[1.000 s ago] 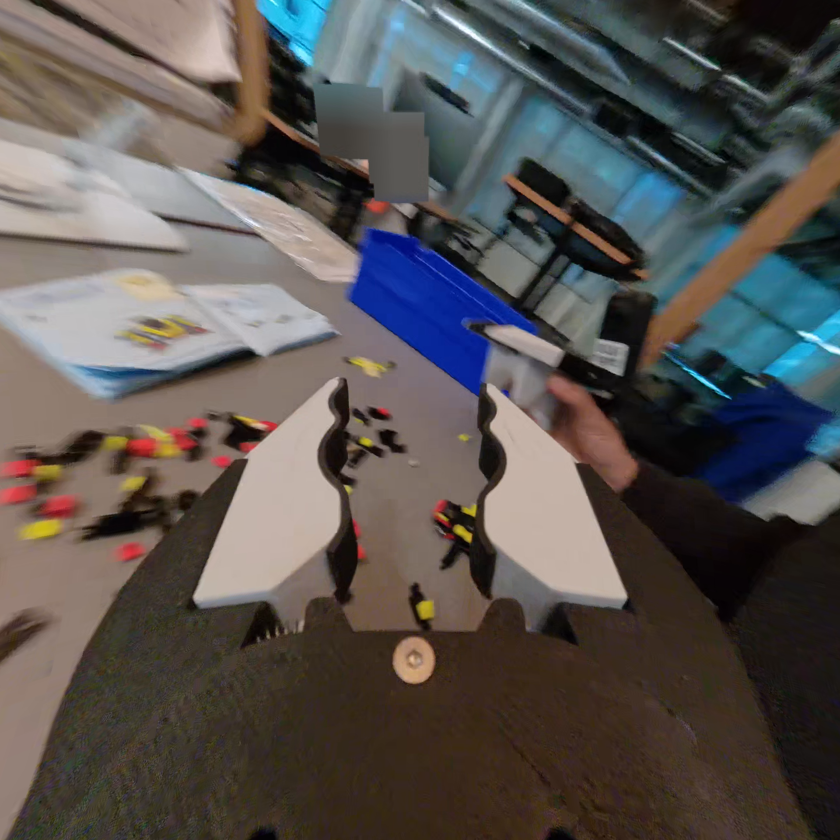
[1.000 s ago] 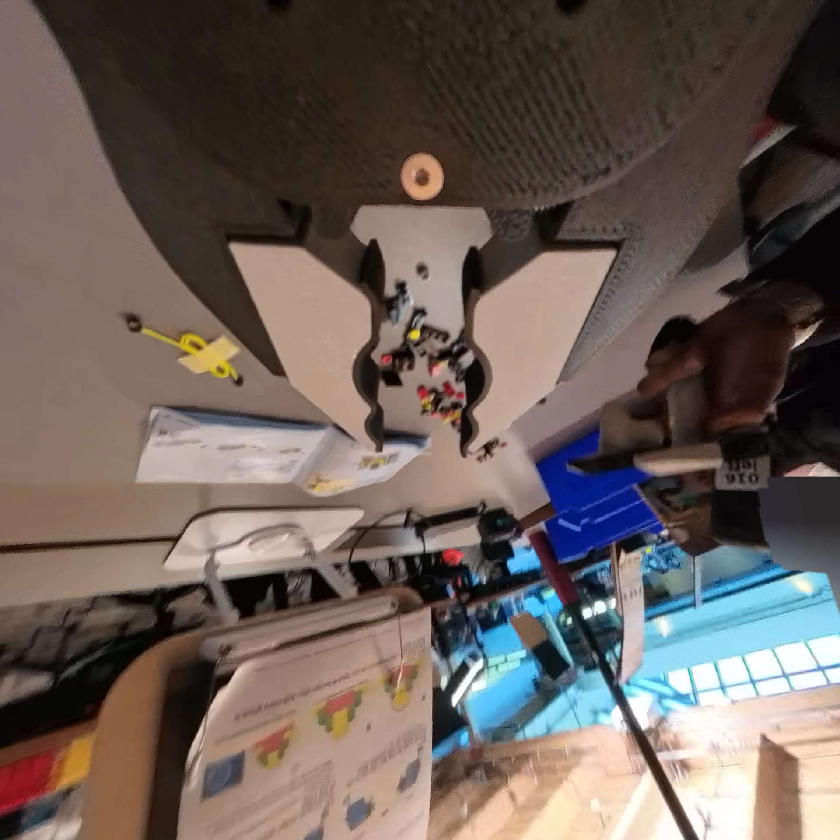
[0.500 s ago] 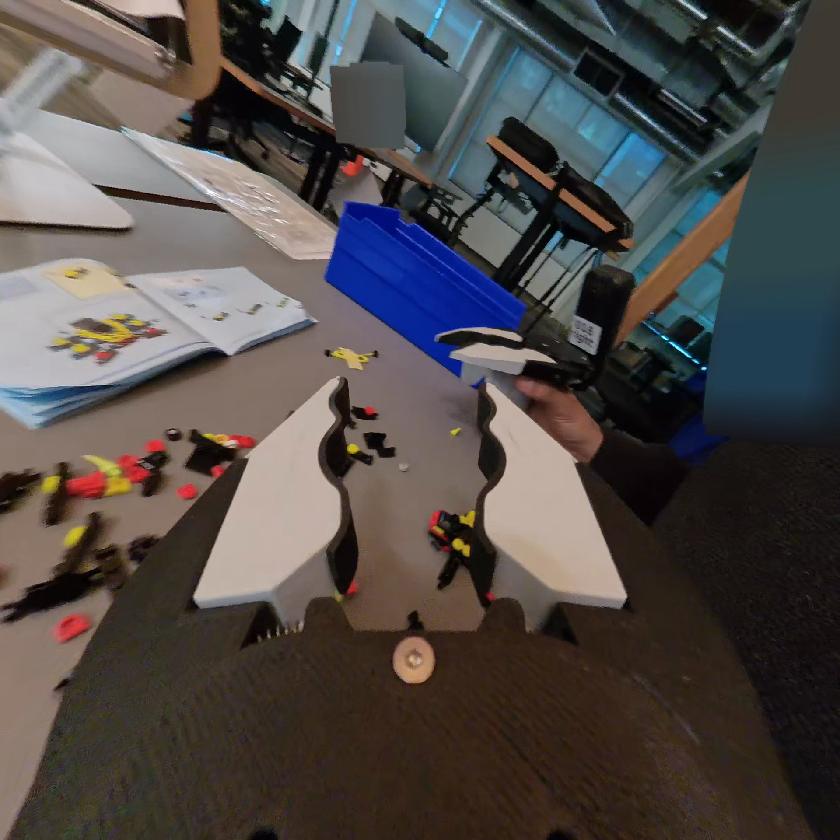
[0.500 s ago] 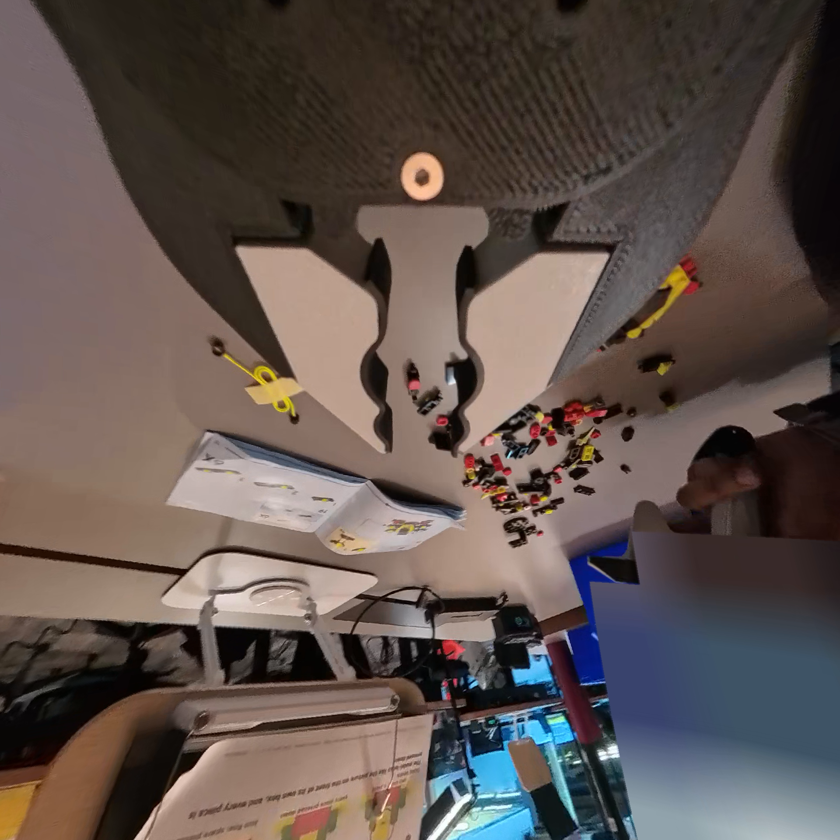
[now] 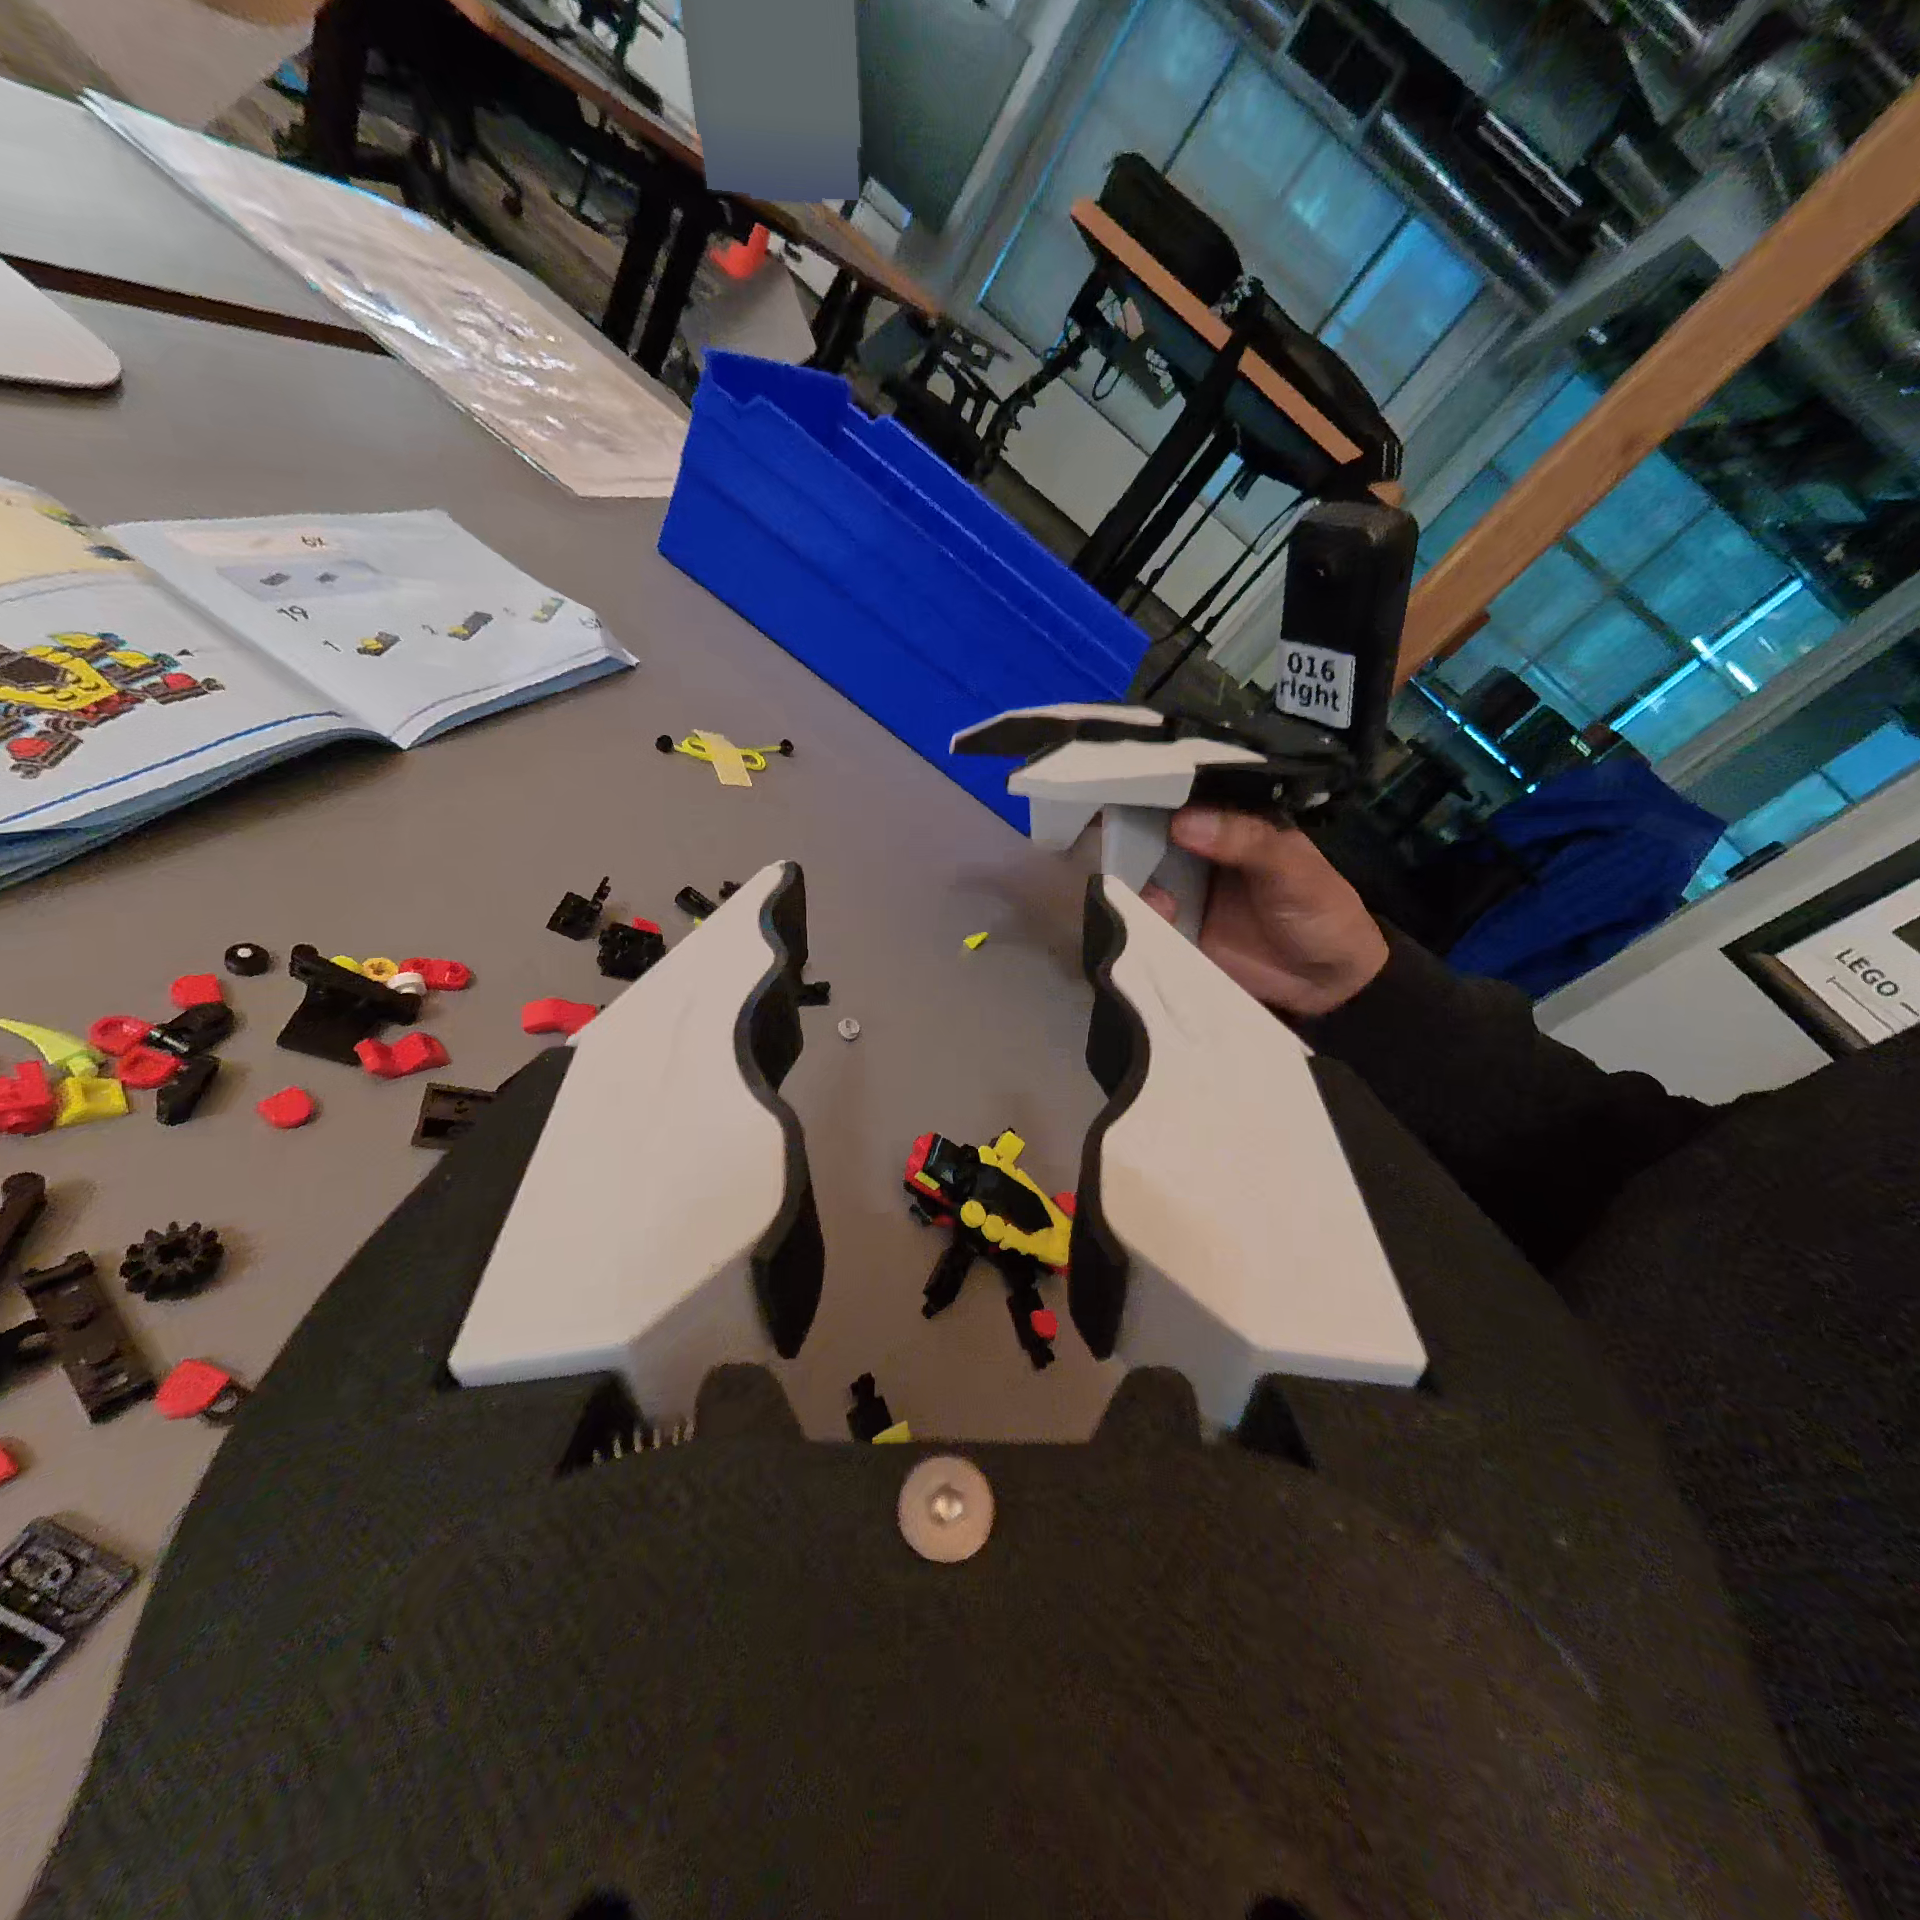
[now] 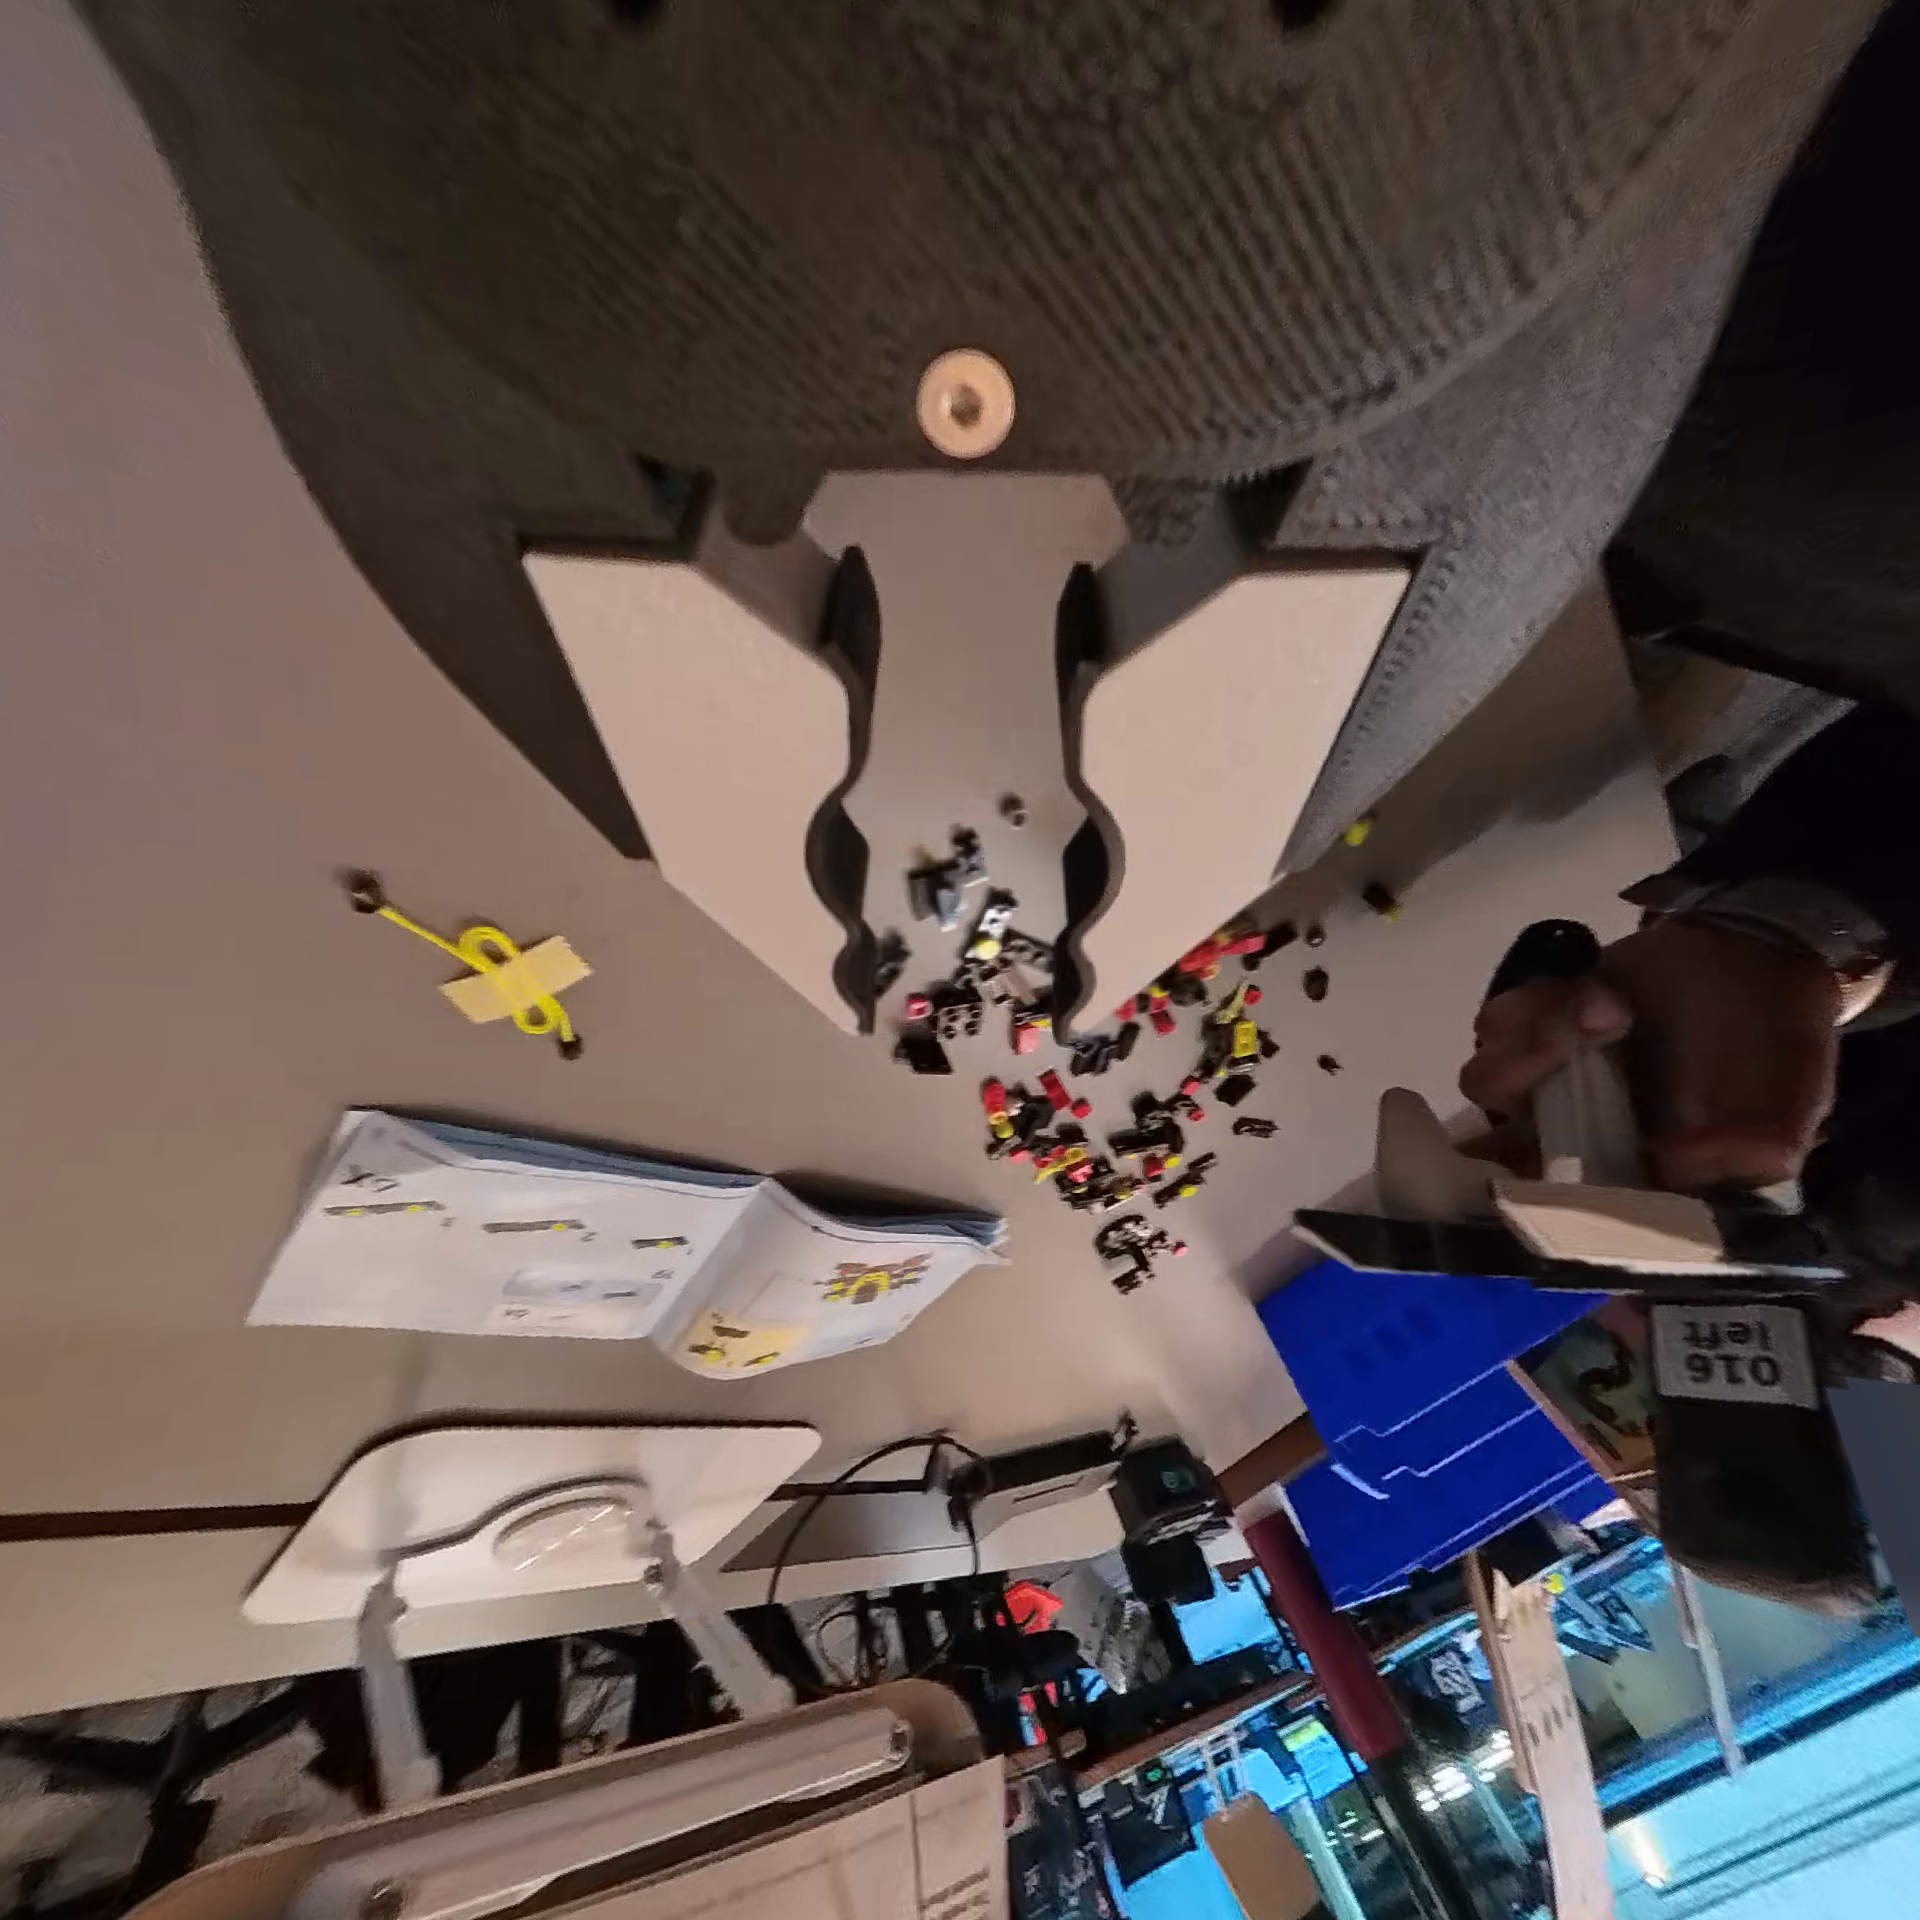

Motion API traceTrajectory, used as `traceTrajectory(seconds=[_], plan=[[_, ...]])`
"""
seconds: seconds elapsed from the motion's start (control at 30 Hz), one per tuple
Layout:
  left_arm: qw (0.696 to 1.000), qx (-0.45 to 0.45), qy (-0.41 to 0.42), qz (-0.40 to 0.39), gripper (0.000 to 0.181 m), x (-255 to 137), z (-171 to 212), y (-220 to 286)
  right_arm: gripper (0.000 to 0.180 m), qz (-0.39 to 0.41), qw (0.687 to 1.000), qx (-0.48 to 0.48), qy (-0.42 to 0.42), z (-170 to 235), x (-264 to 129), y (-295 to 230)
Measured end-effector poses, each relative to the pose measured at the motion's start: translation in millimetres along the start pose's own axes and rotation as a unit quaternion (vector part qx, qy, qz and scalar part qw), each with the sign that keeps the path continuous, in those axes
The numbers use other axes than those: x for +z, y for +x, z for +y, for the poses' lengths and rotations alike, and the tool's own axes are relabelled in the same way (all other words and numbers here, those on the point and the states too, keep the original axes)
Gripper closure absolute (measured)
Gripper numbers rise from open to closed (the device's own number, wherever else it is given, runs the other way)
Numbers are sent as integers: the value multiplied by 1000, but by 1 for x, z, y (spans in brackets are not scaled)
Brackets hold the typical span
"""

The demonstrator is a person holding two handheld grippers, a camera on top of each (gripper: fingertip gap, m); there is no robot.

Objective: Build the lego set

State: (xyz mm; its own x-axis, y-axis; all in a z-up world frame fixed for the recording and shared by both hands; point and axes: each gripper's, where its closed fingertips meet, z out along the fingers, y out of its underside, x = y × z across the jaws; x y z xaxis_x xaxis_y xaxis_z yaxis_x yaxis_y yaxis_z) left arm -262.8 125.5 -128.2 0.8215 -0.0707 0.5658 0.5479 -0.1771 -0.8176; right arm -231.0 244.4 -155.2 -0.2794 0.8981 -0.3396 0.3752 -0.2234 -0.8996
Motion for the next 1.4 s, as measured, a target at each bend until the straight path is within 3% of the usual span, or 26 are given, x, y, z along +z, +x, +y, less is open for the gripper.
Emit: traceTrajectory(seconds=[0.1,0.2,0.3,0.4,0.5,0.57,0.63,0.7,0.8,0.87,1.0,1.23,1.33,1.4], plan=[[999,-19,-36,-6,125,-1,15,0,151,3,1000,-6,-1,1,-1,11],[999,5,-4,-40,125,-6,8,-11,147,-33,999,11,-25,10,13,12],[999,15,19,-22,124,2,-2,-3,143,-53,997,-13,-60,7,29,8],[996,65,-36,-53,125,8,29,-1,146,-101,993,-45,-39,-6,32,-20],[992,93,-58,-67,126,2,50,17,144,-100,987,-84,-95,30,16,-33],[993,75,-56,-72,127,-7,60,32,154,-99,985,-91,-105,53,1,-41],[994,80,-45,-53,131,-5,54,46,154,-107,984,-108,-88,38,0,-54],[989,98,-100,-56,135,-3,61,40,154,-131,984,-110,-48,17,4,-66],[980,112,-149,-69,147,-9,71,25,151,-160,984,-65,-43,16,7,-76],[979,98,-155,-85,151,-14,79,11,151,-144,985,-77,-63,31,7,-69],[982,32,-183,-43,146,-10,94,13,152,-116,983,-110,-91,43,14,-58],[986,99,-132,-9,132,9,61,17,140,-129,973,-154,-116,32,44,-59],[991,120,-51,1,133,21,21,16,137,-119,964,-212,-112,18,62,-53],[987,151,10,47,123,25,-3,33,136,-116,960,-219,-131,17,67,-50]])
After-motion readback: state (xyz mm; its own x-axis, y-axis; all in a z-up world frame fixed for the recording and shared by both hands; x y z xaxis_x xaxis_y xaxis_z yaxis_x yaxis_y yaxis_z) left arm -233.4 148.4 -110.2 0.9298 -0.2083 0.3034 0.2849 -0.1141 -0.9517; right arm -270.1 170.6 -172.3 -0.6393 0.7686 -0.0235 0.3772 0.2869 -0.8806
